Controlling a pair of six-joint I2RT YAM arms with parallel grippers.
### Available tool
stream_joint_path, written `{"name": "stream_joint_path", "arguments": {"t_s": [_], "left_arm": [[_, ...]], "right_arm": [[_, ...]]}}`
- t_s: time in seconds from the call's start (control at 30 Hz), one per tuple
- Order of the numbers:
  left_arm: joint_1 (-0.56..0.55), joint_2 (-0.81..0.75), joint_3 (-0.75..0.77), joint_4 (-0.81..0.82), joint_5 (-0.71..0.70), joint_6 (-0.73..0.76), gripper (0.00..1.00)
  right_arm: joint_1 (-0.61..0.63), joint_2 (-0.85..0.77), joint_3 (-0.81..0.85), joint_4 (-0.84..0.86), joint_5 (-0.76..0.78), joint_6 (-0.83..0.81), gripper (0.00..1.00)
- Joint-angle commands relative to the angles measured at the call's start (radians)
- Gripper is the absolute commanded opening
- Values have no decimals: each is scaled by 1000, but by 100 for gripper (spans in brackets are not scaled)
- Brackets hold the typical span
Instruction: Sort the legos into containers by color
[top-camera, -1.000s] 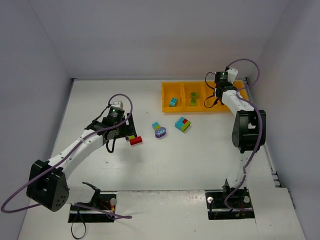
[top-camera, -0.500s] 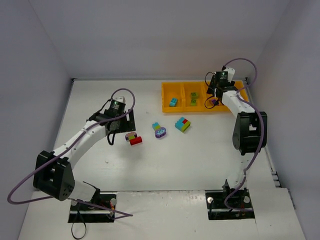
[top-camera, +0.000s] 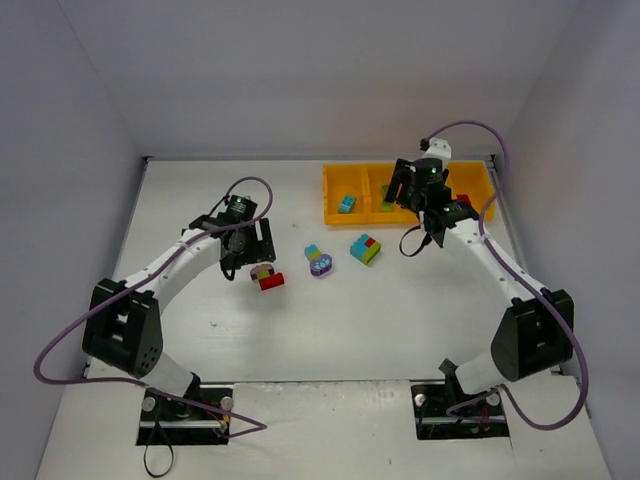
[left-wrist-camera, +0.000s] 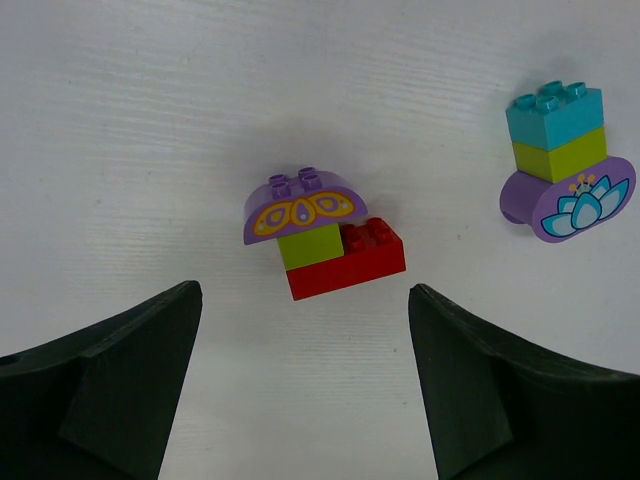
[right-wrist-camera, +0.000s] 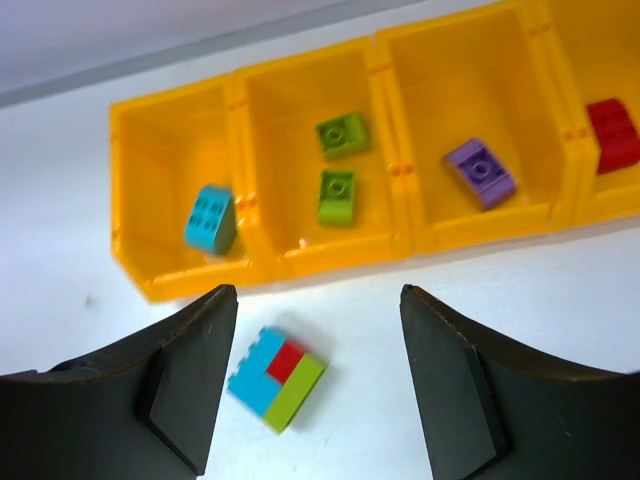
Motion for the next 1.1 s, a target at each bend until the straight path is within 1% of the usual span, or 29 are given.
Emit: {"name": "stream_joint_path", "arguments": {"t_s": [0.0,0.13,0.2,0.43,0.87,1.0,1.07], "left_arm": [[1,1,10,27,1,-87,78],[-5,38,28,20,-8,-136,85],[-8,63,33,21,-31,-144,86],[-14,122,22,44,-56,-184,86],[-56,219,62,55,-88,-214,86],[-56,245,57,63,-96,-227,84],[-57,253,54,66,-103,-233,78]], "right_arm": [[40,-81,-69,22,-47,21,63],[74,-153,-152,20,-87,38,63],[84,-169,-195,20,-98,52,63],[115,-225,-273,20,-128,69,63],[144,-259,-328,20,-157,72,63],[152,-262,-335,20,-161,69,63],[155,-265,-338,20,-161,67,63]]}}
